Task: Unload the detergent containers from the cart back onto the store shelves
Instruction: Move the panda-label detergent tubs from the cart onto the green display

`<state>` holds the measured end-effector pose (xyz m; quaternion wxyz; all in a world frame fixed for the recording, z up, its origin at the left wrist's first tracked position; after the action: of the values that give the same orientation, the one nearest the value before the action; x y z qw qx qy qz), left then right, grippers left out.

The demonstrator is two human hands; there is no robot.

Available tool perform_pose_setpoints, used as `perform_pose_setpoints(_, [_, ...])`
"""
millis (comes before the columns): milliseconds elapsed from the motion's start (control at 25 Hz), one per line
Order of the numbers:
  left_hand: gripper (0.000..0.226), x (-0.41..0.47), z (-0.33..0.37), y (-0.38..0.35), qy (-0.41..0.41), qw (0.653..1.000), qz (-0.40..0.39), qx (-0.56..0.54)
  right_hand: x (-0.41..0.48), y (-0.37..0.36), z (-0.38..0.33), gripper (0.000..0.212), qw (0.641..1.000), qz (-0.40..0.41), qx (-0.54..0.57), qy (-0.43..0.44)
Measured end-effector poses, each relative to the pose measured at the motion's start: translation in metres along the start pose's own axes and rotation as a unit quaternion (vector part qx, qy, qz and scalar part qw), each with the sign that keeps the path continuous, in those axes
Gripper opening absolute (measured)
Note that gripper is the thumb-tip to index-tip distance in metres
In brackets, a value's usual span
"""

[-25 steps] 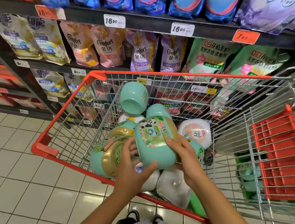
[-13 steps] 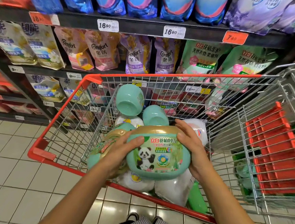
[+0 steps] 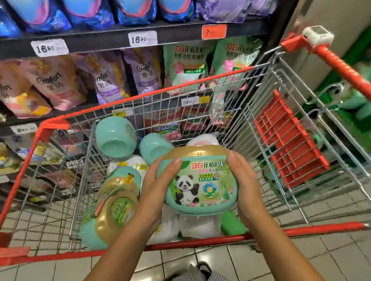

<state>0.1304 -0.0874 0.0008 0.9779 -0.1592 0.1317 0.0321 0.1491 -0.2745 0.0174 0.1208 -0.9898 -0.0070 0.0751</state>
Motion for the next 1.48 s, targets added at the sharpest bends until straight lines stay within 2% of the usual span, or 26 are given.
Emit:
perform_pose_setpoints(160, [0.067, 0.001, -0.002, -0.070, 0.013, 0.991, -0.128, 0.031, -0.050, 0.058, -0.026, 0.039, 0.990, 0.124, 0.005, 0.062])
perform_pose_setpoints(400, [0.065, -0.038, -0.026, -0.180, 0.046, 0.951, -0.304, 0.033, -0.151, 0.136, -0.057, 0.045, 0.947, 0.294, 0.020, 0.128])
perform_pose_setpoints(560, [0.066, -0.077, -0.045, -0.244, 0.064, 0.923, -0.374, 0.067, -0.215, 0.185, -0.063, 0.041, 0.915, 0.376, 0.051, 0.135])
perform_pose_setpoints(640, [0.071, -0.098, -0.056, -0.277, 0.066, 0.911, -0.400, 0.080, -0.243, 0.212, -0.066, 0.045, 0.901, 0.407, 0.066, 0.133])
perform_pose_setpoints(720, [0.064, -0.122, -0.071, -0.318, 0.064, 0.898, -0.427, 0.088, -0.272, 0.249, -0.068, 0.054, 0.885, 0.438, 0.083, 0.134])
perform_pose_setpoints(800, [0.059, -0.145, -0.091, -0.358, 0.069, 0.887, -0.448, 0.092, -0.297, 0.287, -0.073, 0.065, 0.875, 0.458, 0.083, 0.134])
perform_pose_setpoints(920, [0.066, -0.168, -0.123, -0.412, 0.090, 0.879, -0.457, 0.100, -0.327, 0.344, -0.082, 0.059, 0.868, 0.473, 0.067, 0.135])
perform_pose_setpoints(1120, [0.073, -0.182, -0.178, -0.495, 0.120, 0.872, -0.461, 0.114, -0.356, 0.435, -0.088, 0.064, 0.859, 0.495, 0.063, 0.117])
perform_pose_setpoints(1480, [0.071, -0.125, -0.229, -0.648, 0.134, 0.863, -0.471, 0.124, -0.302, 0.587, -0.123, 0.056, 0.858, 0.495, 0.066, 0.119])
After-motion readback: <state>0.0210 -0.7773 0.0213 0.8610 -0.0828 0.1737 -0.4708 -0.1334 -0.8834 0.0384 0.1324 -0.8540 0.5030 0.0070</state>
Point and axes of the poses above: each hand's wrist, its own x-axis towards the middle knuckle, its own y-axis out of the back of the hand, z = x × y, the point moved 8 cm from there along x, towards the middle knuckle, and after that the axes turned 3 degrees about -z, right-handed, at the moved point
